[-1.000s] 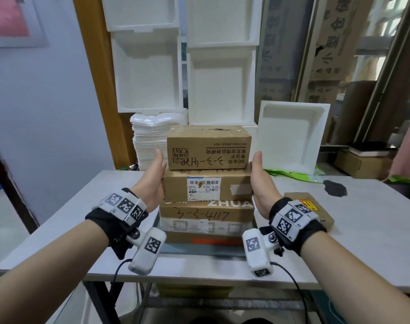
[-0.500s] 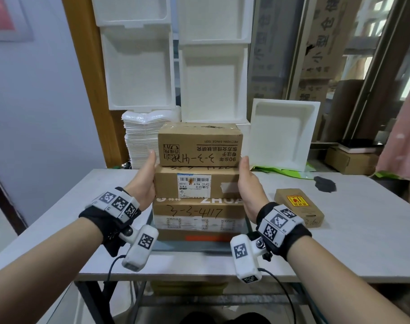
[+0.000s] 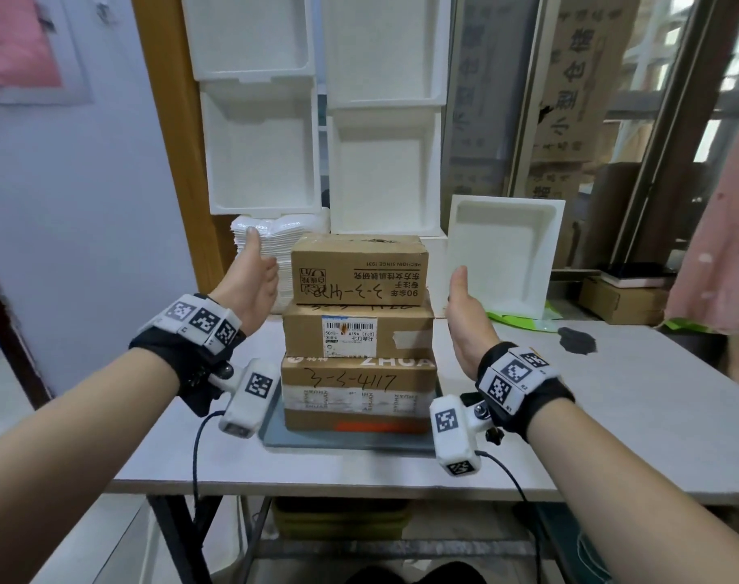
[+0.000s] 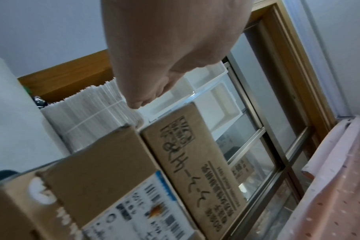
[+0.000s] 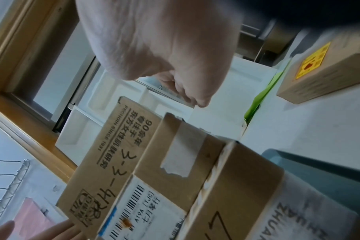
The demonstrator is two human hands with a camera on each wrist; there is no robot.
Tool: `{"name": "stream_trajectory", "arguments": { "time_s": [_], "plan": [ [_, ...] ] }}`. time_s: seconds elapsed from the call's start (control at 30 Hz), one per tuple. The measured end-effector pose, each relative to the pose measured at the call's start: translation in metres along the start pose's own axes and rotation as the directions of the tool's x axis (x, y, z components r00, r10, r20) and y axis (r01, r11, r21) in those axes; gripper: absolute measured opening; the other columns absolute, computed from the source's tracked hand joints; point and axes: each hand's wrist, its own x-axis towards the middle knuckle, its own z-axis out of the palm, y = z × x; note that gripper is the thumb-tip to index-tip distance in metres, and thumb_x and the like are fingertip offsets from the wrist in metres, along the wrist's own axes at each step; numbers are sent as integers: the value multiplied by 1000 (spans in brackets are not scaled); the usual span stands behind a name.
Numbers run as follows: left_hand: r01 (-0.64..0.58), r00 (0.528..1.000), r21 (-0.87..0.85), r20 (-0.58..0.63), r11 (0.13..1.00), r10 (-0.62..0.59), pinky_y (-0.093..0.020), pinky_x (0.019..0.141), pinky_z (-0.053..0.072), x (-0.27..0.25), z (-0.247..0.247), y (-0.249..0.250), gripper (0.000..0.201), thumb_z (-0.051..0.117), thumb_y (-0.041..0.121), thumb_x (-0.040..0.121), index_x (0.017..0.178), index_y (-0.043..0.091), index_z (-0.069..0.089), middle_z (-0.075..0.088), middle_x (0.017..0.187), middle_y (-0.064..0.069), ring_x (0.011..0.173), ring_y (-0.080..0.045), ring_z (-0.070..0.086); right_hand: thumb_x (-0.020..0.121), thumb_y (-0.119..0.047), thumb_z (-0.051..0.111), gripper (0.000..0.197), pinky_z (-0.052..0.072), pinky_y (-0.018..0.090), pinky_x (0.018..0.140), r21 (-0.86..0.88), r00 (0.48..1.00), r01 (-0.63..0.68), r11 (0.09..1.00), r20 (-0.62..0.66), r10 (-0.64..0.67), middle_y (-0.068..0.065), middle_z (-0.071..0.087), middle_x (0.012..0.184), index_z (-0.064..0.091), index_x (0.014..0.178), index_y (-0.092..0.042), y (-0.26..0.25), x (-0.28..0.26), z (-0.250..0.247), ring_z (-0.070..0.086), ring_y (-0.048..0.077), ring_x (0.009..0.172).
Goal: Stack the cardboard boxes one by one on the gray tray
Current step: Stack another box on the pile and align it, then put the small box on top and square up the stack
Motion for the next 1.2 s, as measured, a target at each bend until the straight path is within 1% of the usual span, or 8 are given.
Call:
{"name": "stream_trajectory", "arguments": {
  "time_s": [0.07, 0.37, 0.5, 0.63, 0.77, 0.9, 1.0, 1.2],
  "plan": [
    [-27, 1000, -24, 1, 999, 27, -35, 123, 9, -9, 7, 8, 87, 17, 68, 95, 156, 5, 8, 9, 164, -10, 151, -21, 10, 88, -76, 16, 89, 23, 38, 116, 7, 1000, 12, 1000, 2, -12, 2, 39, 155, 36, 149, -15, -5, -5, -7, 34, 21, 143],
    [-170, 979, -42, 110, 985, 174, -35, 122, 8, -49, 63, 54, 84, 14, 65, 97, 155, 5, 6, 6, 164, -11, 151, -21, 8, 96, -65, 16, 77, 20, 36, 116, -3, 998, 65, 998, -24, -65, 3, 33, 158, 28, 153, -14, -20, -32, -58, 29, 21, 146],
    [-170, 964, -32, 202, 985, 173, -35, 122, 8, -55, 109, 51, 83, 12, 64, 98, 155, 4, 6, 6, 164, -11, 151, -21, 8, 92, -71, 17, 84, 18, 38, 118, -15, 995, 67, 998, -73, -68, 2, 31, 159, 26, 153, -16, -20, -35, -87, 28, 20, 146],
    [-101, 949, -31, 297, 994, 106, -35, 123, 7, -52, 163, 27, 82, 12, 63, 98, 155, 5, 5, 4, 164, -10, 152, -20, 6, 84, -78, 19, 91, 21, 42, 120, -24, 989, 62, 998, -130, -65, -2, 36, 156, 35, 151, -19, -11, -30, -119, 33, 19, 144],
    [-15, 929, 6, 370, 1000, 12, -33, 121, 8, -44, 219, -7, 83, 12, 63, 98, 155, 4, 5, 6, 164, -8, 151, -19, 9, 95, -67, 18, 80, 19, 41, 121, -38, 981, 30, 999, -190, -36, 3, 33, 158, 31, 151, -13, 9, -17, -155, 29, 22, 146],
    [77, 910, 24, 406, 997, -80, -33, 122, 6, -24, 261, -47, 84, 12, 66, 97, 156, 6, 3, 3, 165, -5, 152, -17, 7, 94, -68, 16, 83, 19, 40, 120, -67, 972, -45, 997, -234, 28, 6, 32, 158, 31, 151, -10, 38, -2, -176, 30, 23, 145],
    [144, 908, 62, 390, 988, -156, -34, 123, 6, -9, 282, -83, 84, 13, 66, 97, 156, 8, 3, 3, 165, -5, 152, -17, 6, 91, -72, 17, 88, 21, 38, 119, -42, 966, -97, 994, -245, 84, 8, 36, 156, 33, 150, -9, 60, 15, -184, 34, 21, 142],
    [261, 880, 181, 359, 948, -311, -35, 123, 6, 11, 296, -154, 82, 17, 65, 97, 157, 11, 7, 6, 165, -6, 152, -18, 7, 93, -69, 19, 82, 20, 38, 118, -18, 962, -192, 981, -202, 185, 5, 31, 159, 28, 153, -14, 99, 44, -187, 28, 22, 146]
  ]
}}
